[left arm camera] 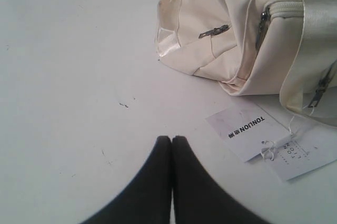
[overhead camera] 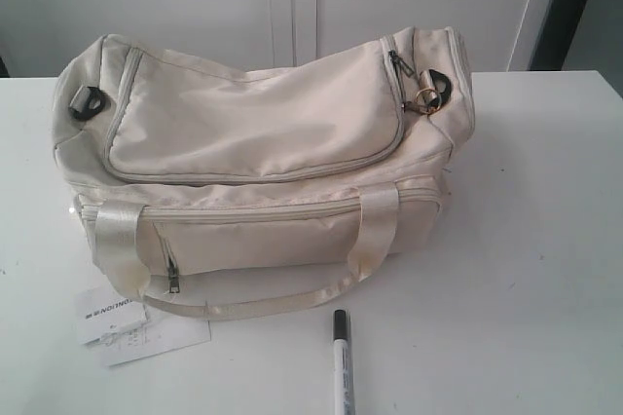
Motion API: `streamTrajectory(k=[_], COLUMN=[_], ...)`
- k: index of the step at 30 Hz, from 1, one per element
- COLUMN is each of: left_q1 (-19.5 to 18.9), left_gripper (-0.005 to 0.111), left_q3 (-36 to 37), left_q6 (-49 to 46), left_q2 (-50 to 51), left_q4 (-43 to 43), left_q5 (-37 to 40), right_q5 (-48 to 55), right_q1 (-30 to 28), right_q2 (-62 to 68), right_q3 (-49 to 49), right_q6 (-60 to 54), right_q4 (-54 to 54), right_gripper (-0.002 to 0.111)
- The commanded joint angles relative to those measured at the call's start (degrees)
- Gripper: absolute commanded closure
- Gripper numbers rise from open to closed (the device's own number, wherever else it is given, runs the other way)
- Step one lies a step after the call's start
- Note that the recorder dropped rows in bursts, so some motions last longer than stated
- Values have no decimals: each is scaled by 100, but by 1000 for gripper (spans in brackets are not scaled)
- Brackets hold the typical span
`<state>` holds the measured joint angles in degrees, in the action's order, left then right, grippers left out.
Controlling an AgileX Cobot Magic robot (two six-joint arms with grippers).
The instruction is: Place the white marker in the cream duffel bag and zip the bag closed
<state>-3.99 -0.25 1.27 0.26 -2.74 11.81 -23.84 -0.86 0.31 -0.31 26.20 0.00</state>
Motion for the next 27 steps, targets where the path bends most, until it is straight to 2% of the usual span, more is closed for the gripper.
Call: streamTrajectory(k=[1, 5, 8, 15, 27], left_q1=[-4, -4, -4, -4, -4], left_gripper=[107, 107, 107, 107, 107], left_q3=[25, 25, 25, 25, 25], left_q6=[1, 1, 1, 1, 1], left_q2=[-26, -26, -26, -26, -26], left_q4=[-39, -39, -39, -39, -39], left_q5=[21, 21, 21, 21, 21], right_q5=[-244, -255, -243, -108, 1864], right_q1=[32, 32, 32, 32, 32], right_q2=[-31, 785, 1893, 3802, 5239], right_q3=[-253, -1242, -2034, -3247, -4602], right_q6=[250, -67, -227, -435, -435], right_q4=[-360, -319, -332, -512, -1128], right_gripper=[108, 108, 108, 108, 108])
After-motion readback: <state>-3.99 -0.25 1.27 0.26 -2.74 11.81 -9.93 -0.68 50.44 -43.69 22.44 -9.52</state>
